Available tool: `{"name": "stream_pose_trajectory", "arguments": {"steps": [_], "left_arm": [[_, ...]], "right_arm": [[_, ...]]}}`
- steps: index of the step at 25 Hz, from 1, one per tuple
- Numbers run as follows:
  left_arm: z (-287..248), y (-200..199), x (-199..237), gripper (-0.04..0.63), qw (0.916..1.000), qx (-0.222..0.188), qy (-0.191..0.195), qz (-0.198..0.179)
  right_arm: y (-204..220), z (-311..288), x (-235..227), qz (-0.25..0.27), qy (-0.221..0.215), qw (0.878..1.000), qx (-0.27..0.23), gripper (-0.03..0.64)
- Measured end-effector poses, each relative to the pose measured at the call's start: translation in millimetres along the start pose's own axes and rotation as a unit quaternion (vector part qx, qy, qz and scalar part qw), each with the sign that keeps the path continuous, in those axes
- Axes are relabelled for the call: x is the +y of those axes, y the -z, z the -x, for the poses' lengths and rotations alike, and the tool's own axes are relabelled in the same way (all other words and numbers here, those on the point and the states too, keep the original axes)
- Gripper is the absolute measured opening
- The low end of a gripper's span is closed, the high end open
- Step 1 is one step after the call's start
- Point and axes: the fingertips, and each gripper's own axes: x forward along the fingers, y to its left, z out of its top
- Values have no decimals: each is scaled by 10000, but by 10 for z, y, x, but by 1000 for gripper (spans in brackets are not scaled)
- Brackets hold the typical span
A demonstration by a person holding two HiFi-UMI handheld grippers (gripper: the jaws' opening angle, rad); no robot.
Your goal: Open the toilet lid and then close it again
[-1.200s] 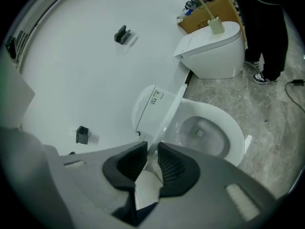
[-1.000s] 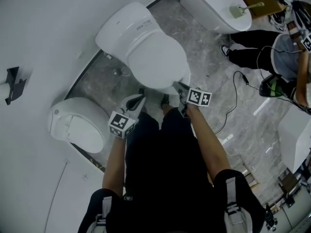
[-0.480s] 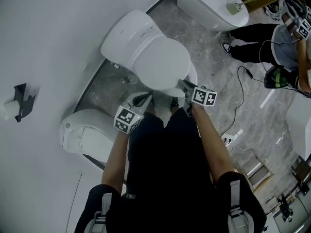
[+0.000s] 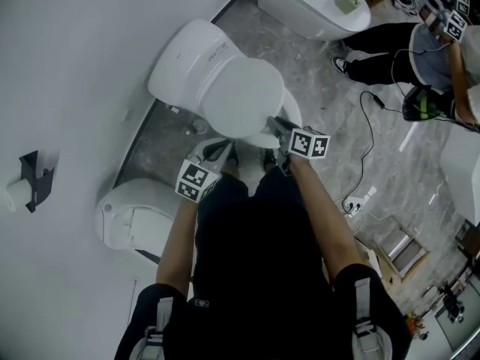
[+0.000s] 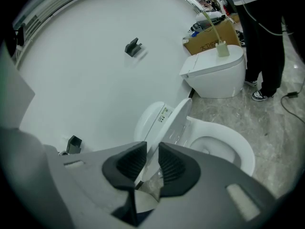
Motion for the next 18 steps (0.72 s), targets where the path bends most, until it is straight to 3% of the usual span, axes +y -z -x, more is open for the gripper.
{"name": "stream_pose_trajectory", "arguments": {"steps": [11, 18], "left_arm": [[-99, 63, 280, 21, 9996, 173, 216, -96], [-161, 113, 423, 97, 9977, 342, 429, -392]], "right_arm": [[-196, -230, 321, 205, 136, 9996, -102, 83], [-281, -363, 498, 177, 110, 9993, -306, 83]]}}
